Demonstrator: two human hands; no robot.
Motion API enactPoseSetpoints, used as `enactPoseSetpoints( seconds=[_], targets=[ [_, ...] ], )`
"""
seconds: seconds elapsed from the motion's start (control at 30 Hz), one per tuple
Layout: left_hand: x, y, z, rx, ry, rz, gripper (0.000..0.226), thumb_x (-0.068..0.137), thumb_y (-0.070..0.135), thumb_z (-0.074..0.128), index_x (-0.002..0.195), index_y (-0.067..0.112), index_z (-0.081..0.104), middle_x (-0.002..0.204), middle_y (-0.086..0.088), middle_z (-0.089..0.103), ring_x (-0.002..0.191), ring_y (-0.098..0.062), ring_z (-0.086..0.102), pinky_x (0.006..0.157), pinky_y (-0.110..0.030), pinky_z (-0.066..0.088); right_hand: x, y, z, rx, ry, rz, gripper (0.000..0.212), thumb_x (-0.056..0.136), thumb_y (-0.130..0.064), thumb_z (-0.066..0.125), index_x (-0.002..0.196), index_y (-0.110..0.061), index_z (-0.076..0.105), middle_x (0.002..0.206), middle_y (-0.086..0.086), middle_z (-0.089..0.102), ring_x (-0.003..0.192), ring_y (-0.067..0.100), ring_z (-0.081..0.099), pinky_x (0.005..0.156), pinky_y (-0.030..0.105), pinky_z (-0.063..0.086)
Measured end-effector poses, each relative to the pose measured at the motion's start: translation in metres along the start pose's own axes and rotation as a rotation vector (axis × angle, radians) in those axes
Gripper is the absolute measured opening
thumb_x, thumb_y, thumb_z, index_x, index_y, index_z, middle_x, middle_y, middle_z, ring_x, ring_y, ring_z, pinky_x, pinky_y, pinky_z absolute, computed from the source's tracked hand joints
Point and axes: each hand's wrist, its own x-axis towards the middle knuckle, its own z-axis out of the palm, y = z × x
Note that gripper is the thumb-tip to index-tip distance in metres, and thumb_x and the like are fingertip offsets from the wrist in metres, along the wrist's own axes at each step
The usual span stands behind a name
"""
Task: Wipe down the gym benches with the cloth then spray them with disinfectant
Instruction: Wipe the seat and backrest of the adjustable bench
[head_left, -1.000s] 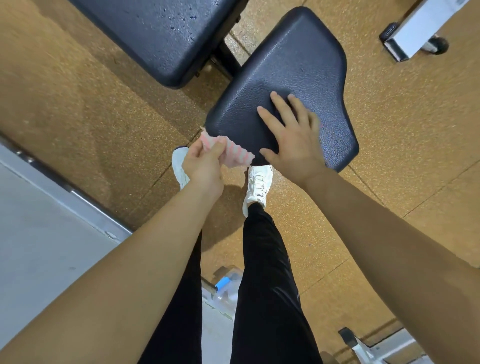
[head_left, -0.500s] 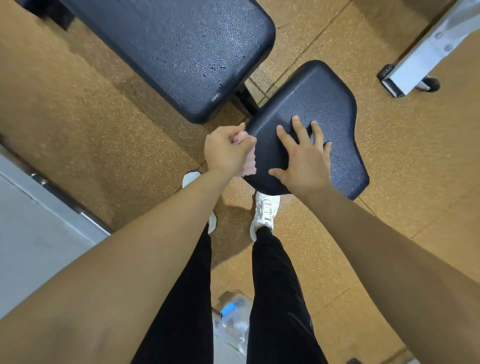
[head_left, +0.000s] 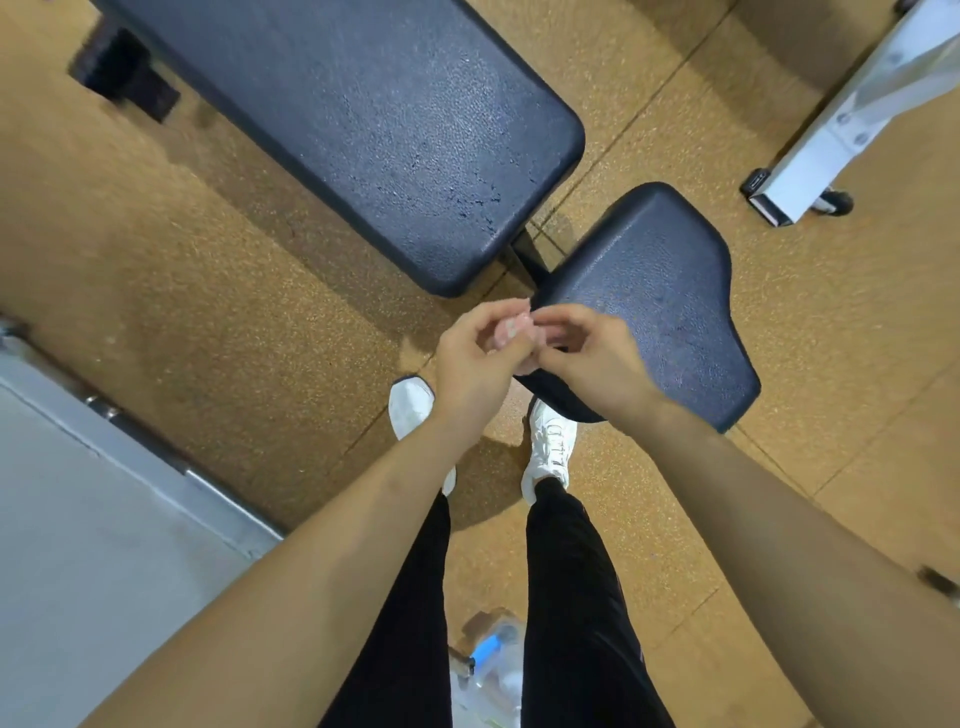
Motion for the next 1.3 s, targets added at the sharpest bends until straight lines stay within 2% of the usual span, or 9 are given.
enactPoseSetpoints(
  seconds=[0.1, 0.2, 0.33, 0.5, 0.77, 0.9, 1.07, 1.2, 1.3],
  targets=[
    [0.003, 0.011, -0.035, 0.159, -0.024, 0.028, 0.036, 0.073, 0.037, 0.082, 0.108, 0.041, 0.074, 0.119, -0.004, 0.07, 0.109, -0.015, 0.067, 0.094, -0.031, 0.056, 0.0, -0.011, 0.024, -0.046, 0.028, -0.02, 0.007, 0.086, -0.009, 0.079, 0.091, -0.011, 0.075, 0.081, 0.007, 0.074, 0.07, 0.007, 0.066, 0.068, 0.019, 0.053],
    [0.009, 0.022, -0.071, 0.301, -0.11, 0.007, 0.048, 0.069, 0.053, 0.083, 0.112, 0.033, 0.075, 0.112, 0.003, 0.067, 0.101, -0.007, 0.066, 0.082, -0.02, 0.054, 0.008, -0.025, 0.035, -0.097, 0.055, -0.023, 0.002, 0.086, -0.01, 0.079, 0.087, -0.009, 0.076, 0.08, 0.011, 0.074, 0.07, 0.013, 0.068, 0.068, 0.029, 0.057],
    [0.027, 0.036, -0.11, 0.715, -0.147, 0.088, 0.02, 0.079, 0.036, 0.084, 0.095, 0.024, 0.078, 0.089, 0.01, 0.071, 0.084, -0.008, 0.065, 0.068, -0.023, 0.044, 0.03, -0.045, 0.044, -0.248, 0.156, -0.046, 0.003, 0.088, -0.011, 0.074, 0.085, -0.012, 0.073, 0.083, 0.008, 0.073, 0.074, 0.017, 0.065, 0.076, 0.036, 0.055],
    [0.074, 0.049, -0.133, 0.604, 0.072, 0.062, 0.015, 0.081, 0.04, 0.081, 0.077, 0.033, 0.068, 0.069, 0.011, 0.065, 0.063, -0.01, 0.058, 0.06, -0.032, 0.046, 0.067, -0.072, 0.04, -0.304, 0.28, -0.159, 0.005, 0.09, -0.008, 0.069, 0.087, -0.012, 0.069, 0.077, 0.004, 0.067, 0.067, 0.018, 0.058, 0.066, 0.02, 0.046],
    [0.144, 0.076, -0.122, 0.437, 0.306, 0.107, 0.049, 0.084, 0.017, 0.075, 0.132, 0.02, 0.064, 0.115, -0.001, 0.067, 0.103, -0.014, 0.066, 0.099, -0.034, 0.054, 0.135, -0.097, 0.051, -0.515, 0.663, -0.332, 0.036, 0.078, 0.0, 0.054, 0.11, -0.011, 0.067, 0.113, 0.014, 0.057, 0.101, 0.031, 0.059, 0.089, 0.041, 0.048],
    [0.147, 0.076, -0.132, 0.513, 0.448, 0.077, 0.051, 0.088, 0.012, 0.073, 0.137, 0.015, 0.059, 0.123, -0.003, 0.05, 0.077, -0.003, 0.057, 0.085, -0.008, 0.046, 0.141, -0.096, 0.076, -0.767, 0.318, -0.635, 0.038, 0.085, -0.013, 0.06, 0.122, -0.007, 0.062, 0.127, 0.017, 0.057, 0.115, 0.037, 0.053, 0.097, 0.049, 0.044],
    [0.152, 0.068, -0.144, 0.535, 0.427, 0.106, 0.072, 0.086, 0.007, 0.077, 0.151, 0.018, 0.047, 0.145, -0.01, 0.037, 0.12, -0.025, 0.058, 0.087, 0.001, 0.04, 0.157, -0.056, 0.084, -1.319, -0.12, -0.773, 0.059, 0.107, -0.045, 0.031, 0.161, -0.024, 0.02, 0.17, 0.002, 0.013, 0.155, 0.037, 0.009, 0.123, 0.057, 0.009],
    [0.155, 0.069, -0.147, 0.696, 0.408, 0.073, 0.074, 0.085, 0.023, 0.081, 0.152, 0.021, 0.048, 0.155, -0.009, 0.031, 0.138, -0.023, 0.045, 0.117, -0.029, 0.038, 0.166, -0.043, 0.064, -1.406, -0.156, -0.816, 0.06, 0.107, -0.055, 0.022, 0.162, -0.032, 0.015, 0.17, 0.003, 0.01, 0.156, 0.037, 0.007, 0.122, 0.061, 0.011],
    [0.152, 0.075, -0.148, 1.002, 0.431, 0.104, 0.071, 0.087, 0.039, 0.077, 0.151, 0.027, 0.048, 0.163, -0.008, 0.025, 0.144, -0.031, 0.033, 0.115, -0.043, 0.039, 0.179, -0.053, 0.043, -1.417, -0.091, -0.725, 0.062, 0.105, -0.058, 0.019, 0.162, -0.035, 0.008, 0.17, 0.003, 0.004, 0.156, 0.036, 0.003, 0.123, 0.06, 0.004]
  ],
)
